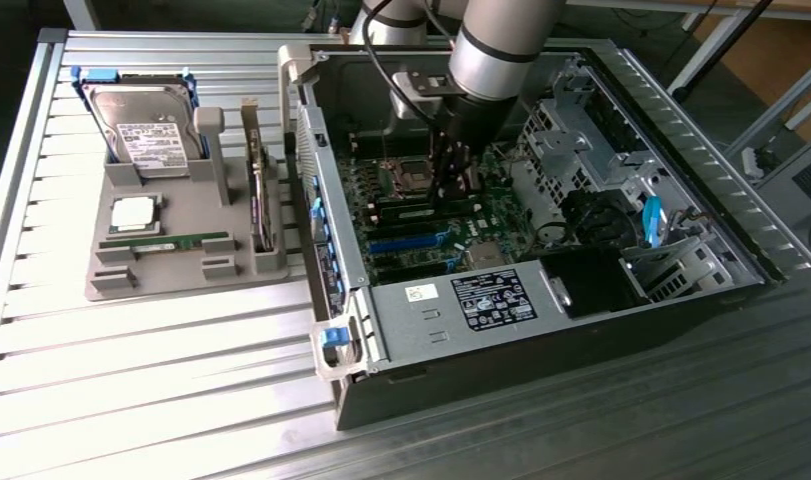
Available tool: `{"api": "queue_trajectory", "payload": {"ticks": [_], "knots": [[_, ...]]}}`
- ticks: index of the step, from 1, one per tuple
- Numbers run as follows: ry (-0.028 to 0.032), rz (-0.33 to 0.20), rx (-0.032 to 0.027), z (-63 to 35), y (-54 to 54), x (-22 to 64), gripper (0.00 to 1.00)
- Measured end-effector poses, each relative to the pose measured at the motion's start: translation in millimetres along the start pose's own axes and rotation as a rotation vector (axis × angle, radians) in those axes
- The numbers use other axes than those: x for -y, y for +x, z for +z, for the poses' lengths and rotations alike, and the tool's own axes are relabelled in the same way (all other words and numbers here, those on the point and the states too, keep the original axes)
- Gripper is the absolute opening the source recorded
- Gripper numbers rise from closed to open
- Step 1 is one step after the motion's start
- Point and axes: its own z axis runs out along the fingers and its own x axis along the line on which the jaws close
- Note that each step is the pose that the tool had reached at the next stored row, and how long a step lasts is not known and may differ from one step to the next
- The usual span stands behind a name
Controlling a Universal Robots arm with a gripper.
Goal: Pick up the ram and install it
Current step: 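Insert the ram into the slot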
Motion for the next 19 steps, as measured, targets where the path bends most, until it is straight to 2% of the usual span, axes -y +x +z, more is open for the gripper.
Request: {"api": "queue_trajectory", "payload": {"ticks": [2,3,7,10,11,19], "knots": [[0.0000,0.000,-0.0052,-0.8,-1.9,-0.1,0.16],[0.0001,0.000,-0.0099,-1.0,-3.2,-0.1,0.09],[0.0003,0.000,-0.0204,-1.1,-5.5,-0.1,0.09],[0.0004,0.000,-0.0243,-1.0,-5.9,0.0,0.09],[0.0003,0.000,-0.0274,-1.1,-5.9,0.3,0.09],[0.0004,0.000,-0.0295,-1.2,-6.0,2.3,0.09]]}}
